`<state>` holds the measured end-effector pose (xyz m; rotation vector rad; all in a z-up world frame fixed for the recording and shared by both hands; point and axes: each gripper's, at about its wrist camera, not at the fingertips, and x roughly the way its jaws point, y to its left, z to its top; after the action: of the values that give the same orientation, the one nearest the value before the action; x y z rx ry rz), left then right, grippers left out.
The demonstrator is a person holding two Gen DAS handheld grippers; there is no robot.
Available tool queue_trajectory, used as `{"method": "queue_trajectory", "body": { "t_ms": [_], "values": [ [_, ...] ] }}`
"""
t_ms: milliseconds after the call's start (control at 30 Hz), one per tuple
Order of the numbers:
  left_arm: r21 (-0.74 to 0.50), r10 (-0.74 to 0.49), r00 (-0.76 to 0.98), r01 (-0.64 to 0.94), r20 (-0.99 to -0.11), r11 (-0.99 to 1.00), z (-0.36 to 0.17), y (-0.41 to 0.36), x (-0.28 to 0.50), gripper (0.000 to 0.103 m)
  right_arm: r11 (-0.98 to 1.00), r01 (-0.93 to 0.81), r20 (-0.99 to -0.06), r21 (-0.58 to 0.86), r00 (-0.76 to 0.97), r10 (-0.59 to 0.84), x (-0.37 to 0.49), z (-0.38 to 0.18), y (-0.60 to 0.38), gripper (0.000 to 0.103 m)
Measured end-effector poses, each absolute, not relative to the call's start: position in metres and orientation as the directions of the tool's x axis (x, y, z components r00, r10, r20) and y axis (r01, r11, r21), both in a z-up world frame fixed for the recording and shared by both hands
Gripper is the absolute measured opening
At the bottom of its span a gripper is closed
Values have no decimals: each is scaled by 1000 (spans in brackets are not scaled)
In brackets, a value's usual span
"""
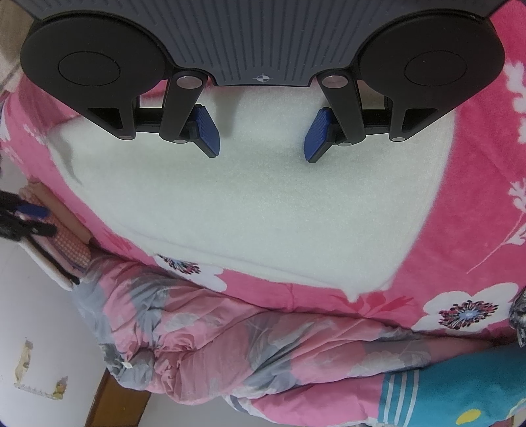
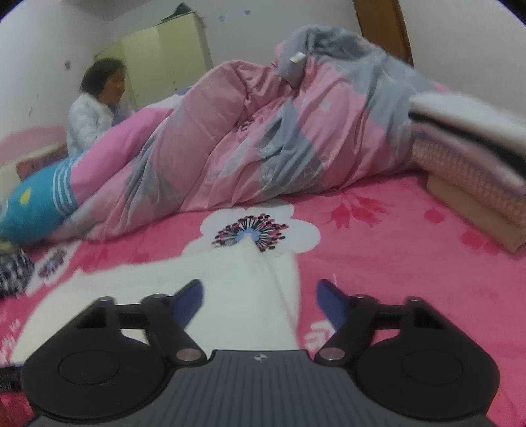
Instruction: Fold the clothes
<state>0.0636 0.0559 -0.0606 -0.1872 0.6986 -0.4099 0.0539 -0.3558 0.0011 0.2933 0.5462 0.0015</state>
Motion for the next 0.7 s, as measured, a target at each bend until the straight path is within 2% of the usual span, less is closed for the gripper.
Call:
{"method": "queue_trajectory", "body": {
  "t_ms": [100, 200, 533, 567, 600, 700],
  "values": [
    [-291, -421, 683, 304, -597, 907, -59, 54, 65, 57, 931, 82, -531, 354, 838, 128, 86, -13, -377, 50],
    [-281, -413, 676, 304, -610, 911, -57, 52, 66, 57, 915, 59, -557, 400, 808, 191, 116, -30, -388, 44],
    [-254, -405, 670, 316, -622, 914, -57, 50, 66, 58, 962, -41, -660, 271, 720, 217, 163, -54, -362, 41],
    [-255, -406, 671, 317, -621, 914, -57, 50, 66, 58, 962, -51, -660, 268, 718, 222, 162, -54, -361, 33],
    [-256, -407, 671, 317, -620, 913, -57, 50, 66, 58, 960, -61, -657, 274, 717, 233, 162, -54, -361, 20],
    [-261, -410, 672, 316, -617, 912, -57, 51, 66, 58, 956, -72, -629, 283, 739, 242, 155, -49, -360, 10]
  ]
}}
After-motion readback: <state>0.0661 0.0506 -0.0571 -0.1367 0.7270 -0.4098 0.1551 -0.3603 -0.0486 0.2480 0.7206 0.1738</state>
